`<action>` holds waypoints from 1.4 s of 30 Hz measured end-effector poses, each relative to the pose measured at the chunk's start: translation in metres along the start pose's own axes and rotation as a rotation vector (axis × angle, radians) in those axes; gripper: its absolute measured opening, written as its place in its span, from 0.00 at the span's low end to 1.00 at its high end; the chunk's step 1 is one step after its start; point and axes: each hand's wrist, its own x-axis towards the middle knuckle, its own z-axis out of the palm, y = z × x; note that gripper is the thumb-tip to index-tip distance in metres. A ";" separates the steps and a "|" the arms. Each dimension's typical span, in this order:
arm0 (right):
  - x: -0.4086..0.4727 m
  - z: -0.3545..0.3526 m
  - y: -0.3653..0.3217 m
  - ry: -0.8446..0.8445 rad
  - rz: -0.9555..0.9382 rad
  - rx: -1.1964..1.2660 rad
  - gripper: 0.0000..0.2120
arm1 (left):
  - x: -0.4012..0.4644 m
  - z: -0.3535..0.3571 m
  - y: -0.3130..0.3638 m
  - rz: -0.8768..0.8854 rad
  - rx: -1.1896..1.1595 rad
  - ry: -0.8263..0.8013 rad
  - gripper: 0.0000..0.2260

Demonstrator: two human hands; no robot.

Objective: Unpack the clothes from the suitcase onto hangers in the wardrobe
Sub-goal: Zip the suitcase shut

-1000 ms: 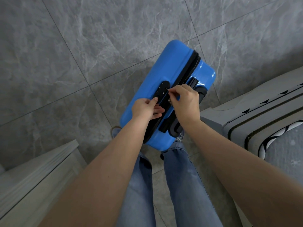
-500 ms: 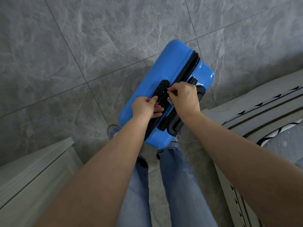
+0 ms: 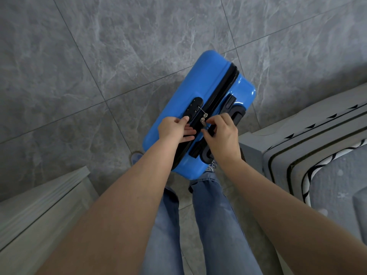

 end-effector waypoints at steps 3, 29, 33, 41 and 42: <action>0.000 0.003 -0.002 -0.054 -0.045 -0.088 0.10 | 0.001 -0.001 -0.001 0.011 0.000 0.007 0.09; 0.012 0.001 -0.012 0.054 0.057 0.103 0.04 | 0.004 -0.003 -0.004 0.031 0.040 0.024 0.10; 0.014 0.003 -0.011 0.049 0.059 0.208 0.05 | 0.004 -0.004 -0.003 0.038 0.064 0.016 0.11; 0.012 0.008 -0.005 0.117 0.001 0.180 0.05 | 0.002 -0.002 -0.003 0.017 0.057 0.007 0.11; 0.013 0.009 -0.005 0.129 -0.003 0.179 0.04 | 0.002 -0.002 -0.003 0.019 0.056 0.010 0.11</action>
